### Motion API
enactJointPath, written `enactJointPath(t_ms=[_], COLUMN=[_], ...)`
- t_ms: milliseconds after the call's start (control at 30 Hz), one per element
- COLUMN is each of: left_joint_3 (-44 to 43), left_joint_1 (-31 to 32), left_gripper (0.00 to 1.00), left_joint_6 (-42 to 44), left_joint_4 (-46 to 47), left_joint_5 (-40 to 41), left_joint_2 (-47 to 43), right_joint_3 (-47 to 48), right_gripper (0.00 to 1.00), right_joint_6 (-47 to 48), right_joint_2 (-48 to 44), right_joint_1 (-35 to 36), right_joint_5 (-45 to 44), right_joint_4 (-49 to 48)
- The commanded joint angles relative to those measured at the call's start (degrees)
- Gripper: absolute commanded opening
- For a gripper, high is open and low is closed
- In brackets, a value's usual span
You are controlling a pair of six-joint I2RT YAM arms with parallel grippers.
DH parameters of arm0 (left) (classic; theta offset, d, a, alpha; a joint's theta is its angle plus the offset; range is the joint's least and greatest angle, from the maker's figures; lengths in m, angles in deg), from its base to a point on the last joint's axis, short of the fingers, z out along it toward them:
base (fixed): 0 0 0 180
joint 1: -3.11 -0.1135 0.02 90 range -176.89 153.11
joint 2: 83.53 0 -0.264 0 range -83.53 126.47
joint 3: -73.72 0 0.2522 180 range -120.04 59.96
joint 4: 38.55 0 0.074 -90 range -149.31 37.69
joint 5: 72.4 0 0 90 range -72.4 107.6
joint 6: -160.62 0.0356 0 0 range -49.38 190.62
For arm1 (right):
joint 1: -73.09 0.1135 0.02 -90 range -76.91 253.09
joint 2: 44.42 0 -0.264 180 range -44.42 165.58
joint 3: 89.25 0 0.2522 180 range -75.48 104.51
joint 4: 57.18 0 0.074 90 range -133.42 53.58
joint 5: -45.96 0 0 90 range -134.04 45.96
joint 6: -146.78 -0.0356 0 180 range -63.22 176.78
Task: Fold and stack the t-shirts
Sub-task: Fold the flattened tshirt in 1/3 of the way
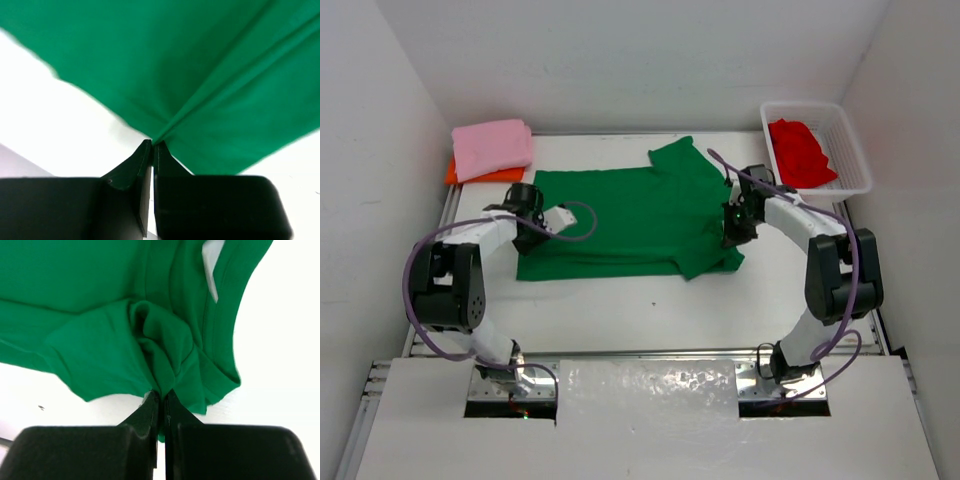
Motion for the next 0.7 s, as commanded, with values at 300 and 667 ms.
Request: enactJointPath(t_ms=[300, 667], left_joint_3=[-11.2, -16.0], left_joint_1=[-2.3, -2.4], left_gripper=[0.00, 0.10], left_joint_6=[-7.0, -13.6], left_joint_4=[0.6, 2.3], left_joint_5=[-1.2, 2.0], left_joint_2=[10.4, 14.2], right_joint_3=[15.8, 16.7], right_gripper=[0.00, 0.00], right_joint_6=[-1.8, -2.0], right_joint_2=[7.3, 9.9], right_joint_1=[-2.0, -2.3], right_joint_5=[3.7, 3.6], right_joint_4=[-2.6, -2.3])
